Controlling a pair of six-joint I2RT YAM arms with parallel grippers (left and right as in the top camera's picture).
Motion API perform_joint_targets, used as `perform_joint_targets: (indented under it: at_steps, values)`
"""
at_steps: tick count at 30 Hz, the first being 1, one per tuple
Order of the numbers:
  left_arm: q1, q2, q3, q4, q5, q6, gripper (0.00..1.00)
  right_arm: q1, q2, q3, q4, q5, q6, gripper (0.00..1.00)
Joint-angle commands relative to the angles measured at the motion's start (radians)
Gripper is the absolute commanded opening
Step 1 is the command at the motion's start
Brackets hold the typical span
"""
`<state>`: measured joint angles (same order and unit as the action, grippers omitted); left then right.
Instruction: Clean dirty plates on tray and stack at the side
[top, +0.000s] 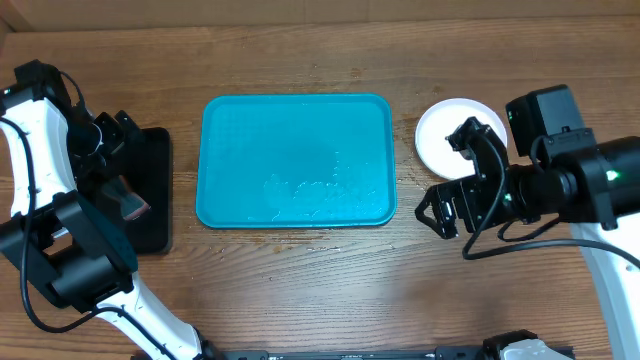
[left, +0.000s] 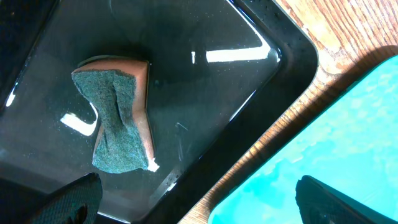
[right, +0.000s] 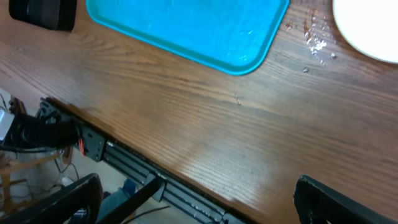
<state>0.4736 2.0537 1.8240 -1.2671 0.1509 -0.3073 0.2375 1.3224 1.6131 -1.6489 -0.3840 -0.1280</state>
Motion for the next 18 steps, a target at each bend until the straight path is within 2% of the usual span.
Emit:
perform_joint_targets:
  at_steps: [1, 6, 8, 13, 18]
  values:
    - [0.004, -0.006, 0.017, 0.0, 0.011, 0.012, 1.0, 0.002, -0.068, -0.079, 0.079, 0.032, -0.003, 1.0]
    - [0.004, -0.006, 0.017, 0.0, 0.011, 0.012, 1.0, -0.016, -0.306, -0.323, 0.345, 0.011, 0.001, 1.0]
    - [0.004, -0.006, 0.017, 0.0, 0.011, 0.012, 1.0, -0.056, -0.479, -0.495, 0.518, -0.026, 0.001, 1.0]
    - [0.004, -0.006, 0.017, 0.0, 0.011, 0.012, 1.0, -0.146, -0.784, -0.804, 0.779, -0.099, 0.001, 1.0]
    - [0.004, -0.006, 0.017, 0.0, 0.011, 0.012, 1.0, -0.191, -1.005, -1.045, 0.975, -0.117, 0.047, 1.0]
